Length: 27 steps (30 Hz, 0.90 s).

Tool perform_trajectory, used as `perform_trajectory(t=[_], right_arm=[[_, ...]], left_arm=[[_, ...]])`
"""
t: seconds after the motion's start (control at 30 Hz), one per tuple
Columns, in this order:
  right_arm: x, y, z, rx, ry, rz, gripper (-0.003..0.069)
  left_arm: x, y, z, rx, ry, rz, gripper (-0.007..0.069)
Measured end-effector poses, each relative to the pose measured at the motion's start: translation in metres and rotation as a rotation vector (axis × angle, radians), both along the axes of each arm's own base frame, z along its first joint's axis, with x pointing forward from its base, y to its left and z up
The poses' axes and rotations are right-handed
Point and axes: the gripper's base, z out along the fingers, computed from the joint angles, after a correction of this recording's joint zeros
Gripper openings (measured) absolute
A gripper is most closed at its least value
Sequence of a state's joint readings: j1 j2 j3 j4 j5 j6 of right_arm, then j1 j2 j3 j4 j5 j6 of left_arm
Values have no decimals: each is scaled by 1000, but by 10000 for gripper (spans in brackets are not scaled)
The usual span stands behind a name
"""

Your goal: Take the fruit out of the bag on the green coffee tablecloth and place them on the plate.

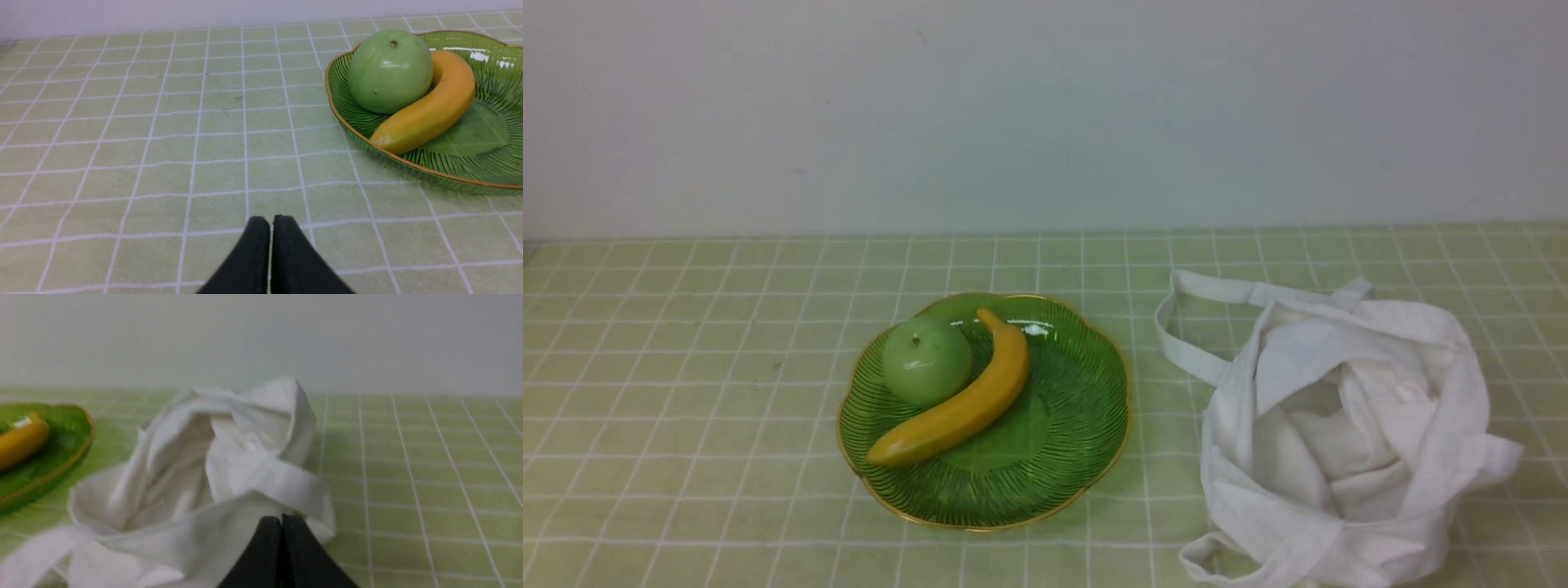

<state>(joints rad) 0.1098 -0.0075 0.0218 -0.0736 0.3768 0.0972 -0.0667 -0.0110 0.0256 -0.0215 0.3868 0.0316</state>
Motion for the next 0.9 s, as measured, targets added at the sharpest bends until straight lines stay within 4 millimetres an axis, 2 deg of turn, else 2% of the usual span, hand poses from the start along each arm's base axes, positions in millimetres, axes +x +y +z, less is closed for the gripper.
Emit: perform_trajectory(t=[0.37, 0.9], right_arm=[[0, -4, 0, 10, 6, -70, -15], [0, -4, 0, 10, 6, -74, -15]], left_arm=[[0, 0, 0, 0, 0, 0, -8], [0, 0, 0, 0, 0, 0, -8]])
